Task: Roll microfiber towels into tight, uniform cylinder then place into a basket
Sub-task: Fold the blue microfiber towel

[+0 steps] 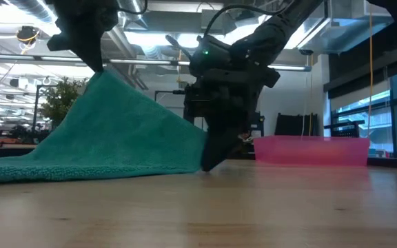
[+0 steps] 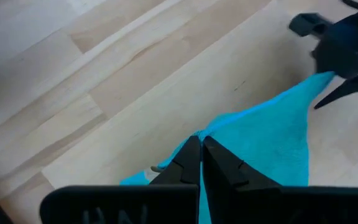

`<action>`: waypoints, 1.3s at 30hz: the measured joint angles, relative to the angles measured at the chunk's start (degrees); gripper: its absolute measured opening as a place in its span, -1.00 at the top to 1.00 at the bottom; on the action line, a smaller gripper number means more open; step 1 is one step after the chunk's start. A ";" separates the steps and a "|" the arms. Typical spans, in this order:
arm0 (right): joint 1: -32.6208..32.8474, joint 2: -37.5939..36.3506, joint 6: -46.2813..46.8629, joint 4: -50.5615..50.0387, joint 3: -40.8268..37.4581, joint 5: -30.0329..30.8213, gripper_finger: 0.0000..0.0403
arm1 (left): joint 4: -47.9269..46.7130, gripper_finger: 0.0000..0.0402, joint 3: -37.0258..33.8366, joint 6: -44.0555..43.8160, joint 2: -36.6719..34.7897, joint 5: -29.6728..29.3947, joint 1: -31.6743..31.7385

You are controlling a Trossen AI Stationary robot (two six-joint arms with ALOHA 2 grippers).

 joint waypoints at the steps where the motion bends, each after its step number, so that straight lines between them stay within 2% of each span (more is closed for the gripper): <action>1: 0.02 -0.22 -0.20 -0.80 -0.12 -0.26 0.73 | -0.23 1.00 0.00 -0.01 0.00 0.01 0.00; 3: -0.17 -0.92 -1.40 -1.06 -0.19 -0.39 0.90 | -0.89 1.00 0.00 -0.03 0.00 0.09 0.00; 5: -0.64 -2.27 -1.75 -0.95 -0.13 -0.40 0.96 | -1.37 1.00 0.00 -0.05 0.00 0.27 0.00; 15: -3.23 -8.66 -2.85 -3.71 -0.02 1.66 0.98 | -1.47 1.00 0.00 0.06 0.00 0.81 0.00; 21: -5.35 -14.16 -5.11 -7.32 0.07 7.37 0.99 | -1.08 1.00 0.00 0.04 -0.19 0.40 0.00; 27: -7.85 -17.39 -6.14 -8.87 0.09 7.06 0.99 | -0.57 1.00 0.00 0.01 -1.14 0.22 0.48; 34: -8.21 -15.96 -6.31 -7.05 0.11 6.04 0.82 | -0.54 1.00 0.00 0.01 -1.31 0.37 0.59; 39: -8.13 -12.72 -7.50 3.43 0.11 5.69 0.59 | -0.53 1.00 0.00 0.01 -1.31 0.37 0.59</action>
